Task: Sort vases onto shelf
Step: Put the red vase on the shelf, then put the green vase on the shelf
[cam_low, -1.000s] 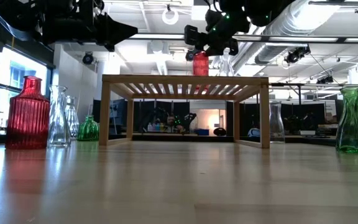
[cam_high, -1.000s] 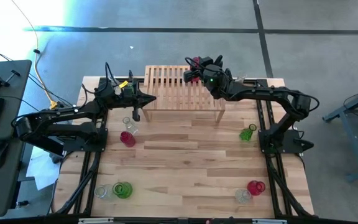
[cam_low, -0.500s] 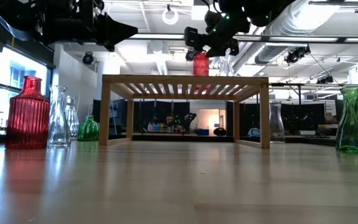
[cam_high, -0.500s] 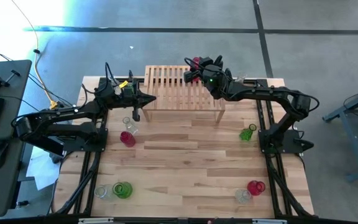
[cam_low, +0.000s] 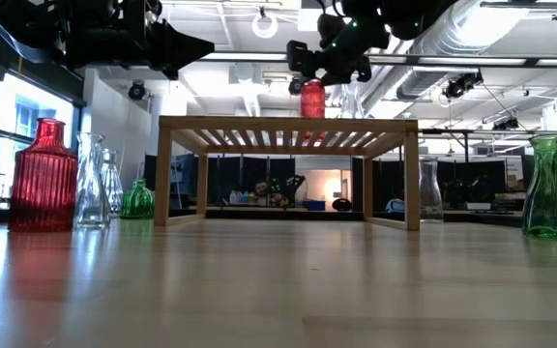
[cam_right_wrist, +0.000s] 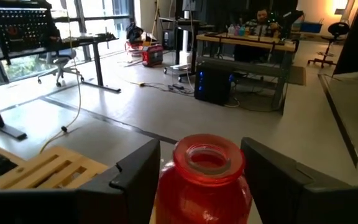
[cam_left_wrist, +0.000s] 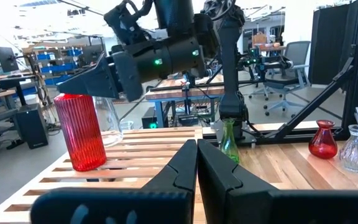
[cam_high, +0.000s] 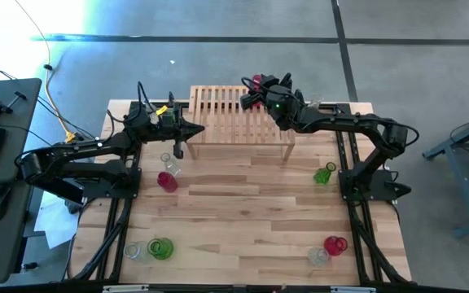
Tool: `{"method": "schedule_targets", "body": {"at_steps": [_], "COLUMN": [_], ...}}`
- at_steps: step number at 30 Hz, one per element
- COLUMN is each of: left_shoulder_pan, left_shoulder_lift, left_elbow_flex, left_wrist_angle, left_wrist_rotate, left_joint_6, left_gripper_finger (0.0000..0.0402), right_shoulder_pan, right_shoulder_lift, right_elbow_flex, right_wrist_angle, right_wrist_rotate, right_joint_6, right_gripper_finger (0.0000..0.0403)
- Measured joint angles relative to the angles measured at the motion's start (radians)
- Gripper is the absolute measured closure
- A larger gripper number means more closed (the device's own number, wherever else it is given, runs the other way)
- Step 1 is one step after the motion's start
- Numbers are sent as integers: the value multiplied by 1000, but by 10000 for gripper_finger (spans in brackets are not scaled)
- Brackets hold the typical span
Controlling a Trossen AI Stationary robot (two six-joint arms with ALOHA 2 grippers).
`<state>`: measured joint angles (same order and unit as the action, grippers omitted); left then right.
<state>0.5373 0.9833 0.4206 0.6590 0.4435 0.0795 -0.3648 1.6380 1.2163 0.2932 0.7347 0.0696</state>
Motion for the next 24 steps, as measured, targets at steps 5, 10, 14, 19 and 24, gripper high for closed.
{"method": "schedule_targets", "body": {"at_steps": [5, 10, 14, 19, 24], "left_shoulder_pan": [0, 0, 0, 0, 0], "left_shoulder_lift": [0, 0, 0, 0, 0], "left_elbow_flex": [0, 0, 0, 0, 0], "left_wrist_angle": [0, -1, -1, -3, -12], "left_wrist_rotate": [0, 0, 0, 0, 0], "left_joint_6": [0, 1, 1, 2, 1], "left_gripper_finger": [397, 397, 397, 397, 397], "right_shoulder_pan": [29, 67, 99, 149, 216], "right_shoulder_lift": [-12, -44, -70, -107, -151], "right_elbow_flex": [0, 0, 0, 0, 0], "right_wrist_angle": [6, 10, 0, -69, -255], "right_wrist_rotate": [28, 74, 109, 125, 68], "right_joint_6": [-40, -101, -155, -184, -173], "right_gripper_finger": [194, 194, 194, 194, 226]}}
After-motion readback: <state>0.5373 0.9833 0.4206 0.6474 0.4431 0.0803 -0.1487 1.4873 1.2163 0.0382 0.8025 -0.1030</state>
